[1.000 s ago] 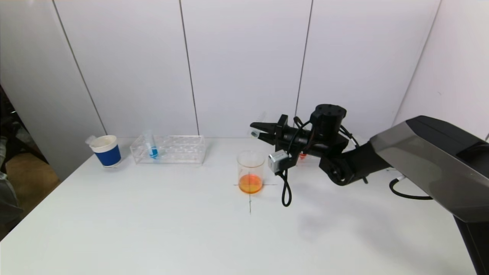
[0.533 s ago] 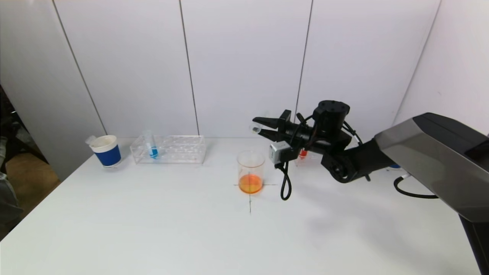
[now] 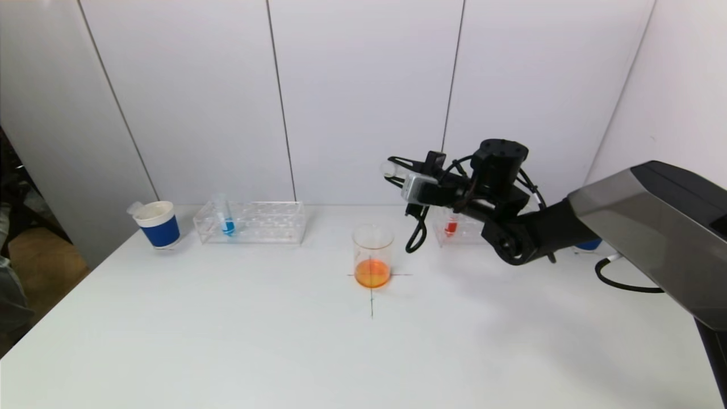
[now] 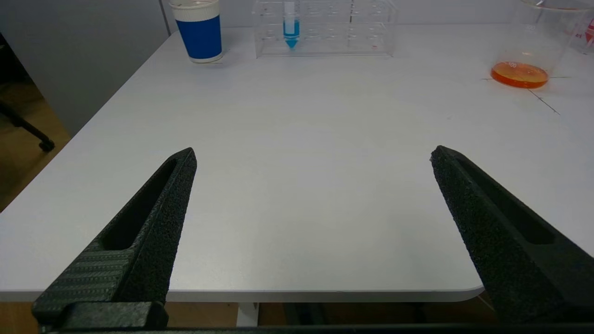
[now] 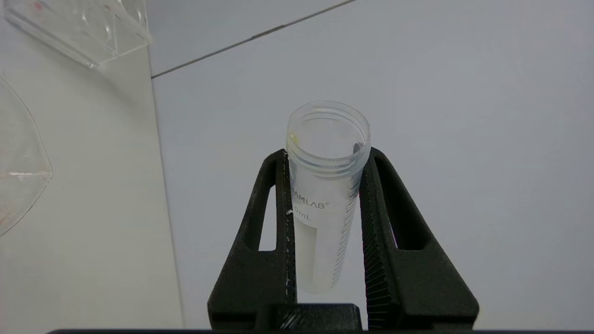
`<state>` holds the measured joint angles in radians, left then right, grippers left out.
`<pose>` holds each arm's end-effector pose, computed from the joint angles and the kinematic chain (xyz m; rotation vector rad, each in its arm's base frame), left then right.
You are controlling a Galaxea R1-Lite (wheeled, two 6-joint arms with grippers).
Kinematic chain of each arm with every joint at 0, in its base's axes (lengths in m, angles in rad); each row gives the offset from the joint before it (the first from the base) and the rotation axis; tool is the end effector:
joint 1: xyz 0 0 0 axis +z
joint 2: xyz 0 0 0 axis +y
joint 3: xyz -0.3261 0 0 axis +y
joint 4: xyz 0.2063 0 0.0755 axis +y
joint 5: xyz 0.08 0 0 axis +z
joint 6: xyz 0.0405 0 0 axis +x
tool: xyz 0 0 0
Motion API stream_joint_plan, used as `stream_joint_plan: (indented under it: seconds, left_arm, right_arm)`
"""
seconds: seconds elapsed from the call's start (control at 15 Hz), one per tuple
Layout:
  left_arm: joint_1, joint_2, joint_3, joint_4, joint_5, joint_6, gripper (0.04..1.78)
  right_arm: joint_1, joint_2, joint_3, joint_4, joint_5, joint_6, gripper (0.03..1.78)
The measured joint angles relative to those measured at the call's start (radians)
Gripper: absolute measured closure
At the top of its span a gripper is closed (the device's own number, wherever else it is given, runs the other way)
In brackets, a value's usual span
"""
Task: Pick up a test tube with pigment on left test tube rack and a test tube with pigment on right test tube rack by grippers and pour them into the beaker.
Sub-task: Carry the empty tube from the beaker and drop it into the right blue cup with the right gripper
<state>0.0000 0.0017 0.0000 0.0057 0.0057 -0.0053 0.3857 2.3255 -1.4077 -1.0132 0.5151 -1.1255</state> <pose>0.0008 0.0002 0.0748 -0.0053 0.0074 0.0057 0.4775 0.2154 0.1305 -1.0506 -0.5929 0.7457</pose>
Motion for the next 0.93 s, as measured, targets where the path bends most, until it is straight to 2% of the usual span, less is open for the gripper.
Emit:
stream_joint_plan:
  seconds: [0.27, 0.6, 0.8, 0.93]
  left_arm:
    - [0.000, 0.000, 0.000, 0.000, 0.000, 0.000, 0.06]
    - [0.000, 0.000, 0.000, 0.000, 0.000, 0.000, 0.06]
    - [0.000, 0.000, 0.000, 0.000, 0.000, 0.000, 0.06]
    - [0.000, 0.000, 0.000, 0.000, 0.000, 0.000, 0.06]
  right_arm:
    - [0.011, -0.006, -0.001, 0.004, -0.131, 0.226, 1.35]
    - [0.031, -0.024, -0.002, 0.017, -0.261, 0.489, 1.35]
    - [0.042, -0.067, -0.002, 0.084, -0.298, 0.670, 1.35]
    - [0.045, -0.099, -0.003, 0.136, -0.369, 0.758, 1.35]
